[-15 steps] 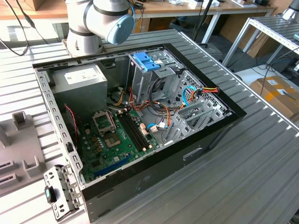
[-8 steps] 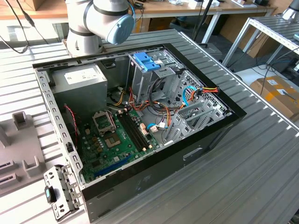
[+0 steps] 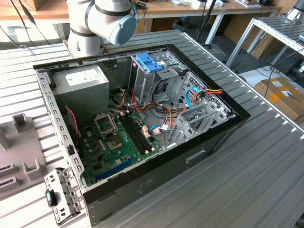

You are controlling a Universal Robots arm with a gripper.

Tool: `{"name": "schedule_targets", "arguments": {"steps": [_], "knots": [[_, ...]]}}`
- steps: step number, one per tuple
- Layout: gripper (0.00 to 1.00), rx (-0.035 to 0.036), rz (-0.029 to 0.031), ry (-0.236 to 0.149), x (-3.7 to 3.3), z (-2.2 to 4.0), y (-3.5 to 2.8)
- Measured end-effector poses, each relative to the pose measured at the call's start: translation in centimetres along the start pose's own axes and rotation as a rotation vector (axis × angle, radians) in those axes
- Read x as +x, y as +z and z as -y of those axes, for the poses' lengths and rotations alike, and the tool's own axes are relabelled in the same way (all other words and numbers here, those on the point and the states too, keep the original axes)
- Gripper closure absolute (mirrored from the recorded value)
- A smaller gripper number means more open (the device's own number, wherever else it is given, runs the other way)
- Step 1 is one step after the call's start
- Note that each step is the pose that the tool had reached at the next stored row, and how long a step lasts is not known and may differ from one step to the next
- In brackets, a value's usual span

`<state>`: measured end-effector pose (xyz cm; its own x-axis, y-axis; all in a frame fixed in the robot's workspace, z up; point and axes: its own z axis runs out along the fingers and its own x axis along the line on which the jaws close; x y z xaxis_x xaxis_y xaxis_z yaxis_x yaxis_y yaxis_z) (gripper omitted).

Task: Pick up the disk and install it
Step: 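Pick up the disk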

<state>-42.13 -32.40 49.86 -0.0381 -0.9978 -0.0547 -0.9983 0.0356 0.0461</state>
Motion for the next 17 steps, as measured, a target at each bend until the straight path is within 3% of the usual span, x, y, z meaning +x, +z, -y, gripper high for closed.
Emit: {"name": "schedule_targets", "arguments": {"steps": [8,15,17], "knots": [[0.64,0.0000,0.0000,0.000,-0.03,-0.01,-0.53],[0.64,0.0001,0.0000,0.000,-0.03,0.00,-0.55],[0.64,-0.0016,-0.0034,0.000,-0.03,0.00,-0.55]]}}
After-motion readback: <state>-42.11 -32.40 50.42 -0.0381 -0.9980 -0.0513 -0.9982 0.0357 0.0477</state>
